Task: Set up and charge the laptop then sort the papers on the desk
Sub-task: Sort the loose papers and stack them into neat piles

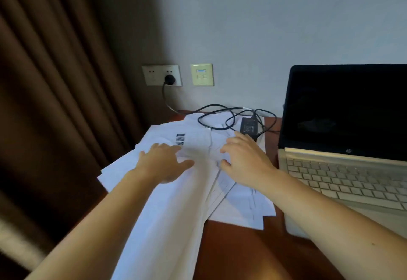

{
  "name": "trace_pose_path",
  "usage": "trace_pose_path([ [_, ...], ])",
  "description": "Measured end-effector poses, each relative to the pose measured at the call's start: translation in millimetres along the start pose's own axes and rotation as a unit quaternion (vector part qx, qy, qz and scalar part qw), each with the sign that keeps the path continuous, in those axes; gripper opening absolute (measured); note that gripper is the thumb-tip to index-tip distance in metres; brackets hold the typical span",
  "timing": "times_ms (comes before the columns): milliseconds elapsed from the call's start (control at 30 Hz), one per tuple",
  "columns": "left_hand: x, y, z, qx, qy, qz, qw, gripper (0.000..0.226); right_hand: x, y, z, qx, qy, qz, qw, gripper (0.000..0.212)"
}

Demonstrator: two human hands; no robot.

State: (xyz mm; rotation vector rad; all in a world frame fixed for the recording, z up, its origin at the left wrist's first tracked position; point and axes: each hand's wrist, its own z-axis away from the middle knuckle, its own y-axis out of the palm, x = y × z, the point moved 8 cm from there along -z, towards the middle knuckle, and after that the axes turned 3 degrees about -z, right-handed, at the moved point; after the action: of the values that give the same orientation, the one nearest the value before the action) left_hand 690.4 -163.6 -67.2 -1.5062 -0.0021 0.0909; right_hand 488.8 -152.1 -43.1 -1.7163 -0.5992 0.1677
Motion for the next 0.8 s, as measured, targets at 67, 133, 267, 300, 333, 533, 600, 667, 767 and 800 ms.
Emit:
trace_pose_path([
  [67, 34, 9, 21, 0.026, -0.050, 0.000, 0.998, 0.107, 21, 2, 22, -0.003, -0.017, -0.031, 0.999, 0.032],
  [133, 48, 18, 42, 0.040, -0.069, -0.007, 0.997, 0.095, 37, 5, 43, 0.008, -0.002, -0.086, 0.996, 0.033],
  [267, 30, 40, 72, -0.011, -0.028, -0.005, 1.000, 0.085, 59, 5, 78, 0.020, 0.043, -0.225, 0.973, 0.030],
  [300, 26, 44, 75, -0.029, -0.034, 0.001, 0.999, 0.083, 61, 7, 86, 0.030, 0.057, -0.252, 0.965, 0.028],
  [333, 23, 46, 75, -0.039, -0.050, 0.008, 0.998, 0.082, 62, 10, 95, 0.041, 0.073, -0.274, 0.958, 0.027],
  [533, -4, 50, 71, -0.022, -0.196, 0.074, 0.978, 0.082, 59, 17, 124, 0.045, 0.106, -0.304, 0.946, 0.046],
  [600, -9, 48, 69, -0.018, -0.207, 0.100, 0.973, 0.080, 60, 21, 128, 0.102, 0.089, -0.259, 0.956, 0.058],
  [667, -10, 45, 68, -0.022, -0.201, 0.113, 0.973, 0.077, 61, 28, 133, 0.168, 0.063, -0.172, 0.969, 0.065],
  [767, -1, 43, 65, -0.018, -0.146, 0.078, 0.986, 0.064, 54, 29, 130, 0.174, 0.055, -0.117, 0.976, 0.062],
  [800, 1, 42, 66, -0.014, -0.103, 0.066, 0.992, 0.058, 51, 28, 128, 0.171, 0.057, -0.110, 0.977, 0.061],
])
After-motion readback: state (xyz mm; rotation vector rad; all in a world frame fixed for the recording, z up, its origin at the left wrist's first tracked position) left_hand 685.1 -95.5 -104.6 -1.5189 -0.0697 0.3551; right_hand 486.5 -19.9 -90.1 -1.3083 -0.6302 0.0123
